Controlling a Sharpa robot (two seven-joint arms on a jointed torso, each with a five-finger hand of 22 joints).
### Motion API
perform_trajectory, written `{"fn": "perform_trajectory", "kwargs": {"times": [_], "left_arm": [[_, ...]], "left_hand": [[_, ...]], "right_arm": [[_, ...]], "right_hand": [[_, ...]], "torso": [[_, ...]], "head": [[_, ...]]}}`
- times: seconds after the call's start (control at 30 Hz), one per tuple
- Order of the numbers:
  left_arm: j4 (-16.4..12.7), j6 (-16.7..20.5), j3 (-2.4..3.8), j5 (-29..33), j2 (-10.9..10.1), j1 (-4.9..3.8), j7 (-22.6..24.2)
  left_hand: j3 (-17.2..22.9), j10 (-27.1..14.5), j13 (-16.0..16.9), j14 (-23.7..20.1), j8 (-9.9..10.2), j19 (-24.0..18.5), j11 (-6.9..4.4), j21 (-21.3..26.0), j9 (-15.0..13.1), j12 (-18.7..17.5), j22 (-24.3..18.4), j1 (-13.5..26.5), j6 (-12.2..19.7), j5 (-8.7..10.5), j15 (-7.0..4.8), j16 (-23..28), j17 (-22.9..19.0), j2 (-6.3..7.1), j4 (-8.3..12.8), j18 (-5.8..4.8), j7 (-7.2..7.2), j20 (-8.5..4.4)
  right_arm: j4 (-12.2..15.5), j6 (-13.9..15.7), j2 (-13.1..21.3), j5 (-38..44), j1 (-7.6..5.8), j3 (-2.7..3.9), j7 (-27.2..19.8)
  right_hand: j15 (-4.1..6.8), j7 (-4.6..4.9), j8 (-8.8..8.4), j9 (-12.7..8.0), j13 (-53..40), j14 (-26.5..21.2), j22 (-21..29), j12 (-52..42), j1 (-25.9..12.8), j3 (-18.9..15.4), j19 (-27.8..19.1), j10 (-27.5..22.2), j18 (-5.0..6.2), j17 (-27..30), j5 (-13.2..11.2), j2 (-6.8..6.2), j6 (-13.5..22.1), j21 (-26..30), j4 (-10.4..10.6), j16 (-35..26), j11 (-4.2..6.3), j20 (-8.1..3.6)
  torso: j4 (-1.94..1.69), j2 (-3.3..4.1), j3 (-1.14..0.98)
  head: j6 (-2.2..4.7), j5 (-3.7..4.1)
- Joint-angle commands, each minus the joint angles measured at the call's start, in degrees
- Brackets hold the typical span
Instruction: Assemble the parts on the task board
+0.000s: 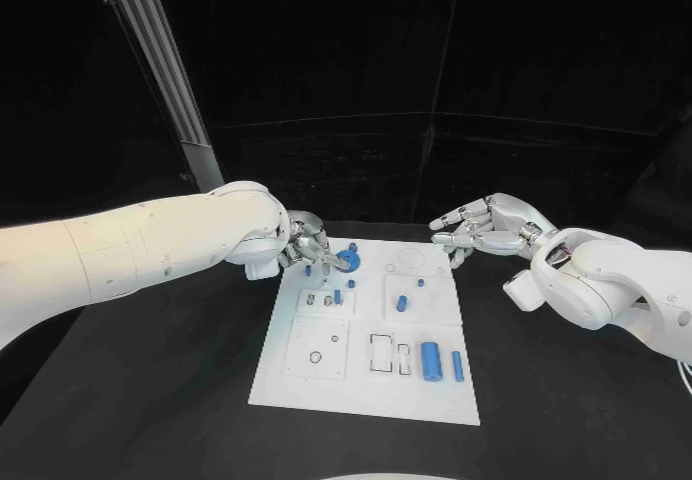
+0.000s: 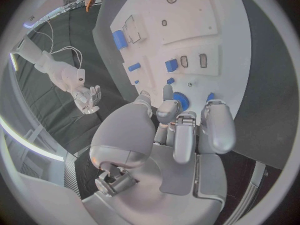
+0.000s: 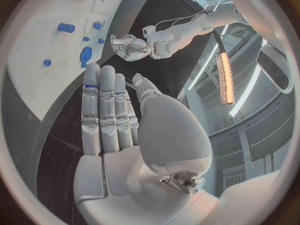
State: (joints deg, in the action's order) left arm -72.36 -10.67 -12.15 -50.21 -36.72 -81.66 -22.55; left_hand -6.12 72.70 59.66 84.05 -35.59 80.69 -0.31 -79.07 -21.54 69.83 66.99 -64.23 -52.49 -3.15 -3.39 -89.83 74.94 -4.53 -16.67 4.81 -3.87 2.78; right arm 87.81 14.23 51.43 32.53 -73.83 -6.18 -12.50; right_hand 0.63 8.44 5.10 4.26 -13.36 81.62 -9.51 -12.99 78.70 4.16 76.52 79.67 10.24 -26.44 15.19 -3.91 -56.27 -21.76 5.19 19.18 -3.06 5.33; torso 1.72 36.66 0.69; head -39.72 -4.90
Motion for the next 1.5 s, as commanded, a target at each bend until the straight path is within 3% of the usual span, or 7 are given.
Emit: {"fn": "perform_trajectory", "kwargs": {"times": [0.03,0.17,0.3,0.57,0.9,1.07,1.5], "left_arm": [[1.1,-5.6,-0.09,-4.7,1.5,-0.18,-3.9],[1.9,-7.3,-0.46,-5.2,3.1,-0.23,-4.4],[2.7,-8.8,-0.93,-5.5,4.3,-0.24,-4.7],[4.1,-10.5,-1.34,-6.6,5.9,-0.03,-4.9],[5.0,-10.9,-1.39,-6.7,7.0,0.25,-5.0],[5.6,-11.0,-1.39,-6.7,7.4,0.54,-5.1],[7.7,-11.2,-1.39,-6.7,9.0,1.6,-5.1]], "left_hand": [[-1.5,0.2,0.3,6.0,-0.8,0.0,0.08,-0.3,-1.0,0.3,0.3,1.5,1.0,0.33,-0.5,-0.2,15.1,0.04,0.0,-0.45,0.04,-0.32],[-4.8,0.1,0.3,6.0,-1.6,-0.1,-0.13,-0.4,-2.0,0.4,0.4,5.6,1.6,0.5,-0.68,-0.2,15.1,0.29,-0.1,-0.46,0.2,-0.56],[-6.0,-0.1,0.1,6.0,-1.8,-0.2,-0.16,-0.3,-2.4,0.3,0.2,6.3,2.0,0.5,-0.73,-0.2,15.1,0.12,-0.1,-0.42,0.22,-0.64],[-5.7,-0.6,-0.2,6.0,-2.4,-0.5,0.02,0.0,-3.5,0.0,-0.1,1.1,3.0,0.36,-0.56,-0.2,15.1,-1.2,1.2,-0.34,0.03,-0.51],[-5.6,-0.7,-0.3,6.0,-2.5,-0.6,0.11,0.0,-3.9,0.1,-0.1,0.0,3.2,0.34,-0.47,-0.2,15.1,-1.52,1.4,-0.32,-0.05,-0.39],[-5.1,-1.9,-2.0,6.0,-2.6,-1.1,0.26,0.5,-4.3,-1.2,-1.1,-1.6,3.7,0.31,-0.33,-0.2,15.1,-1.97,1.7,-0.12,-0.22,-0.25],[-4.8,-2.1,-2.2,6.0,-2.6,-1.2,0.32,0.7,-4.5,-1.4,-1.3,-2.0,3.9,0.28,-0.27,-0.2,15.1,-2.3,1.6,-0.07,-0.28,-0.18]], "right_arm": [[0.1,1.9,-0.2,1.7,-0.13,0.03,-0.8],[0.1,2.1,-0.2,1.9,-0.14,0.03,-0.6],[0.1,2.3,-0.3,2.0,-0.14,0.03,-0.5],[-0.2,2.7,-0.5,2.1,-0.15,0.03,-0.3],[-1.0,2.7,-1.2,2.1,-0.15,0.03,-0.2],[-1.2,2.5,-1.5,2.1,-0.15,0.02,-0.1],[-1.7,2.3,-1.9,2.1,-0.15,0.02,0.1]], "right_hand": [[-0.21,-0.12,0.21,0.0,-1.5,-1.6,-0.3,-0.8,0.1,-0.7,-0.6,-1.3,0.02,-1.7,0.4,-0.01,0.3,-0.4,0.0,1.7,-0.18,-0.02],[-0.27,0.04,0.28,0.0,-3.5,-3.4,-0.9,-1.9,0.4,-1.5,-1.1,-2.6,0.01,-3.9,1.8,0.21,0.5,-0.8,0.1,4.0,-0.27,0.12],[-0.36,0.14,0.27,0.0,-4.3,-4.4,-1.1,-2.3,0.7,-1.7,-1.4,-3.4,0.01,-4.6,2.3,0.19,0.6,-0.9,0.1,4.8,-0.37,0.18],[-0.65,0.37,0.22,0.0,-5.4,-6.1,-1.4,-2.7,1.0,-2.2,-2.3,-4.7,-0.03,-5.6,2.8,0.33,1.1,-1.0,0.2,5.9,-0.62,0.42],[-0.82,0.51,0.2,0.0,-5.9,-7.0,-1.6,-2.8,1.0,-2.4,-2.8,-5.4,-0.04,-6.0,3.2,0.49,1.4,-0.9,0.3,6.3,-0.79,0.58],[-1.0,0.64,0.18,-0.1,-6.1,-7.6,-1.6,-2.8,0.8,-2.7,-3.2,-5.9,-0.08,-6.2,3.3,0.51,1.6,-0.8,0.5,6.5,-0.96,0.72],[-1.08,0.69,0.2,0.0,-6.3,-8.0,-1.6,-2.8,0.6,-2.8,-3.4,-6.2,-0.07,-6.3,3.5,0.53,1.7,-0.8,0.7,6.6,-1.03,0.81]], "torso": [[-0.04,0.07,0.01],[-0.04,0.11,0.02],[-0.05,0.19,0.05],[-0.14,0.08,0.09],[-0.12,0.09,0.08],[-0.11,0.09,0.08],[-0.12,0.05,0.03]], "head": [[-0.1,-0.24],[-0.27,-0.22],[-0.33,-0.3],[-1.01,-0.36],[-1.37,-0.42],[-1.48,-0.4],[-1.82,-0.49]]}}
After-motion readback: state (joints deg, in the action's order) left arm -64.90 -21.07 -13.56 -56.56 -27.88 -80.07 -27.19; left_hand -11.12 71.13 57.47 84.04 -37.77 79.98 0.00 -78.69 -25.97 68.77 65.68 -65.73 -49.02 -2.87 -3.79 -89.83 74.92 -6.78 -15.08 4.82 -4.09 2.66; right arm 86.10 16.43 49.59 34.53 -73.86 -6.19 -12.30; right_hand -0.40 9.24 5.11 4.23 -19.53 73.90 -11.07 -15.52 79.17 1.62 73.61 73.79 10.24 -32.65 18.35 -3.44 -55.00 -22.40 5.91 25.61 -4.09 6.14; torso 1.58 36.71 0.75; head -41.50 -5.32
